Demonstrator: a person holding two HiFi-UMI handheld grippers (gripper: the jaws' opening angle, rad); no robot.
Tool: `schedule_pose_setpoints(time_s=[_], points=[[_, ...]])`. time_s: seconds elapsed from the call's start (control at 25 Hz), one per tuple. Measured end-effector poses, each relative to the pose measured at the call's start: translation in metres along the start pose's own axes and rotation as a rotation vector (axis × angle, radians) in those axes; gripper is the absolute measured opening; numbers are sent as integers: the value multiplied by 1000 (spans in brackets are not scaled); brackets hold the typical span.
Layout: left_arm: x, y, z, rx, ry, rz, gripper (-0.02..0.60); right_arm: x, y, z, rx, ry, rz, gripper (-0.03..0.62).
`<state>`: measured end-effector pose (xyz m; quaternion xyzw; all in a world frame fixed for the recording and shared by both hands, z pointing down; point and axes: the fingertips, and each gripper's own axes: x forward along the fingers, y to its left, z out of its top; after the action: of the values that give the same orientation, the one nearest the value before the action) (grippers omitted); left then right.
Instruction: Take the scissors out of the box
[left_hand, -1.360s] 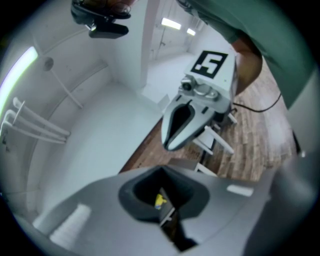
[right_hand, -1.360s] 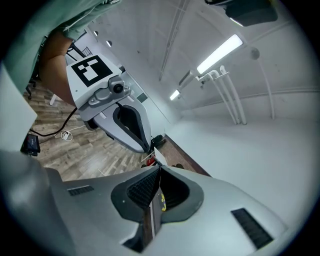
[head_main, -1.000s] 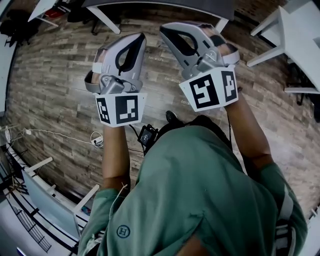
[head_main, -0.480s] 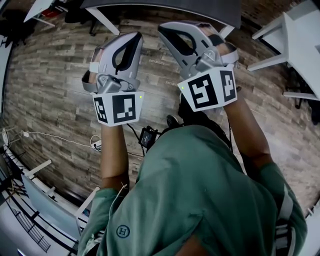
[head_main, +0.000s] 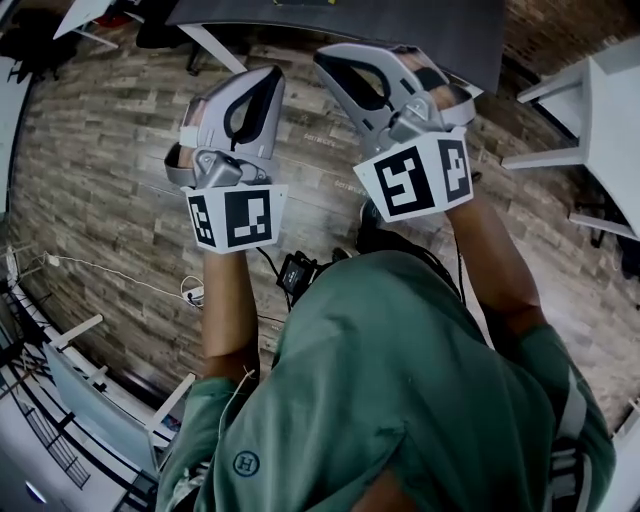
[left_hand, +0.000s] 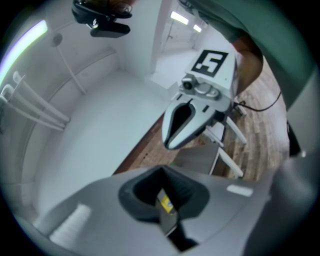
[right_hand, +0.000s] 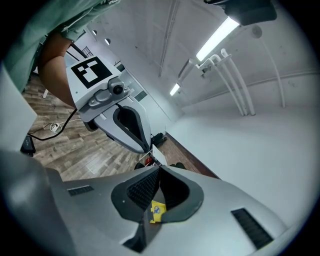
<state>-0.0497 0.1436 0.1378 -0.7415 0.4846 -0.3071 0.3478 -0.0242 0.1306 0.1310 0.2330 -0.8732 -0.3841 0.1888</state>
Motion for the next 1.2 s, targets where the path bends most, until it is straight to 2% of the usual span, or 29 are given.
schedule_pose_setpoints(time_s=[0.28,0.56,1.2], points=[[43,16,-11,10,41,29,-2,29,-30,-28,-4,-41,18,8],[71,26,-27,2,45,13,-2,56,-44,-47,9,-31,29,8],[138,96,-114,-16,-47,-28,-2,177,-74,-63,11,56,-4,8]])
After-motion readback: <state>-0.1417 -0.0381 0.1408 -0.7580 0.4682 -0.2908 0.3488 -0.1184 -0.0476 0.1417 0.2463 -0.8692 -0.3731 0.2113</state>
